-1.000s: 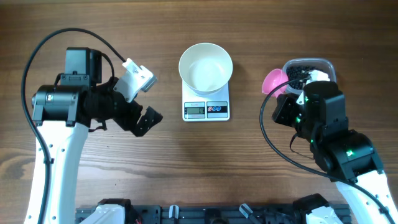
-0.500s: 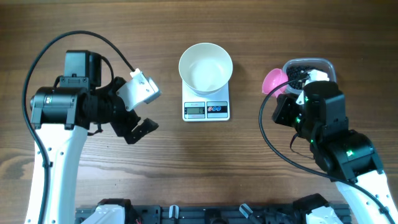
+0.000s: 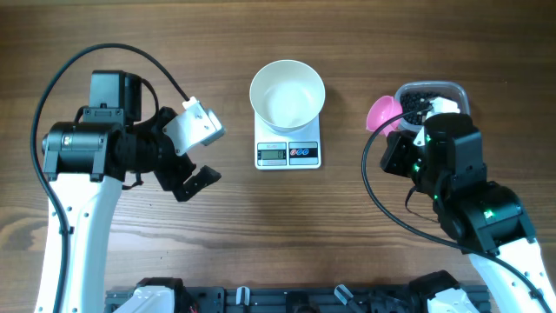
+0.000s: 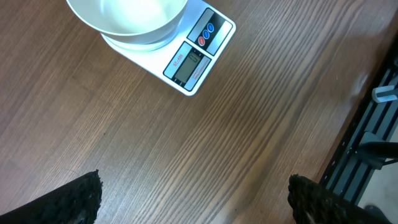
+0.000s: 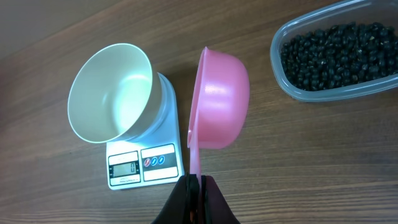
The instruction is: Scoop item into bowl and weigh 150g on scale
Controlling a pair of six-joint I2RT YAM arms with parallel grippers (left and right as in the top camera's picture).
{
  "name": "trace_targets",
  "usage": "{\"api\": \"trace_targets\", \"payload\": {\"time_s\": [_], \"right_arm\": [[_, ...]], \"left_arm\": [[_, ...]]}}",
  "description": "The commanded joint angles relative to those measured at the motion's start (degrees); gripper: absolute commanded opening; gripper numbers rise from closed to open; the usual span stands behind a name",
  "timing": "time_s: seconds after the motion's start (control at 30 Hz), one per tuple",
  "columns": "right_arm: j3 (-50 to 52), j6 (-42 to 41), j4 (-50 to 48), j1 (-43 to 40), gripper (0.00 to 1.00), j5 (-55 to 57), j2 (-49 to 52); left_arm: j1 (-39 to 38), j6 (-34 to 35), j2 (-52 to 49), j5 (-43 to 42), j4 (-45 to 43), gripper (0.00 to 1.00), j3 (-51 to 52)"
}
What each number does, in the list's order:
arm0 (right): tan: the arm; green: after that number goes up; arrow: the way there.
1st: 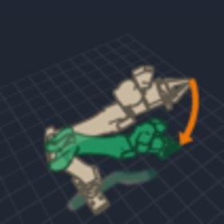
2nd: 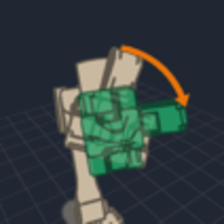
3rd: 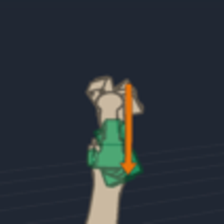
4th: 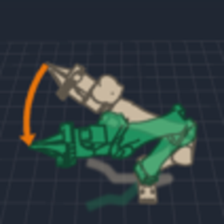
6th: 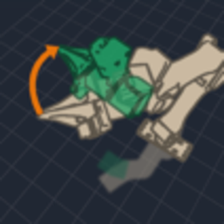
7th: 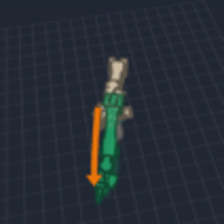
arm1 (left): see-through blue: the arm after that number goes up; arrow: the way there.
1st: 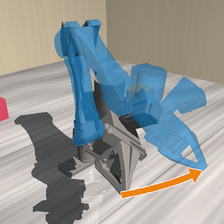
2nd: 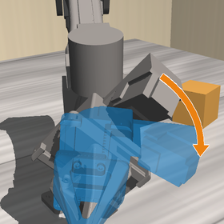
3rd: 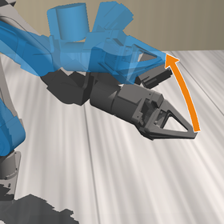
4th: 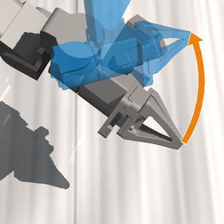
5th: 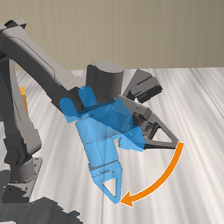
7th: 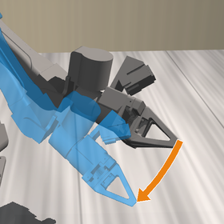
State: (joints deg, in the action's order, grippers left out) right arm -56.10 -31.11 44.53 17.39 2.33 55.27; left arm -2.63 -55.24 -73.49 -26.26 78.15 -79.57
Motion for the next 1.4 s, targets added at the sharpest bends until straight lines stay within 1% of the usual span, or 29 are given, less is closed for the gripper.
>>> {"api": "trace_targets", "payload": {"time_s": [0.0,0.17,0.7,0.8,0.93,1.03,1.13,1.37], "right_arm": [[-1.3,1.2,-0.3,-0.2,0.04,-0.7,0.0],[-1.3,1.3,-0.3,-0.2,0.04,-0.7,0.0],[-1.3,2.6,-0.3,-0.2,0.04,-0.8,0.0],[-1.3,2.6,-0.3,-0.2,0.04,-0.7,0.0],[-1.3,2.7,-0.3,-0.2,0.04,-0.7,0.0],[-1.3,2.7,-0.3,-0.2,0.04,-0.7,0.0],[-1.3,2.7,-0.3,-0.2,0.04,-0.7,0.0],[-1.3,2.7,-0.3,-0.2,0.04,-0.7,0.0]], "left_arm": [[-0.1,-0.9,0.9,-2.5,-0.8,1.00,-1.4],[-0.1,-0.9,0.9,-3.9,-1.5,1.00,-1.4],[-0.1,-1.8,0.9,-2.4,0.8,1.00,-1.3],[0.6,-3.4,0.9,-2.2,0.9,1.00,-1.3],[3.8,-5.5,0.9,-2.4,1.4,1.00,-1.3],[5.6,-9.2,0.8,-5.2,2.5,1.00,-1.3],[6.7,-9.5,0.6,-6.0,2.5,1.00,-1.3],[6.6,-10.4,0.6,-6.6,2.5,1.00,-1.3]]}}
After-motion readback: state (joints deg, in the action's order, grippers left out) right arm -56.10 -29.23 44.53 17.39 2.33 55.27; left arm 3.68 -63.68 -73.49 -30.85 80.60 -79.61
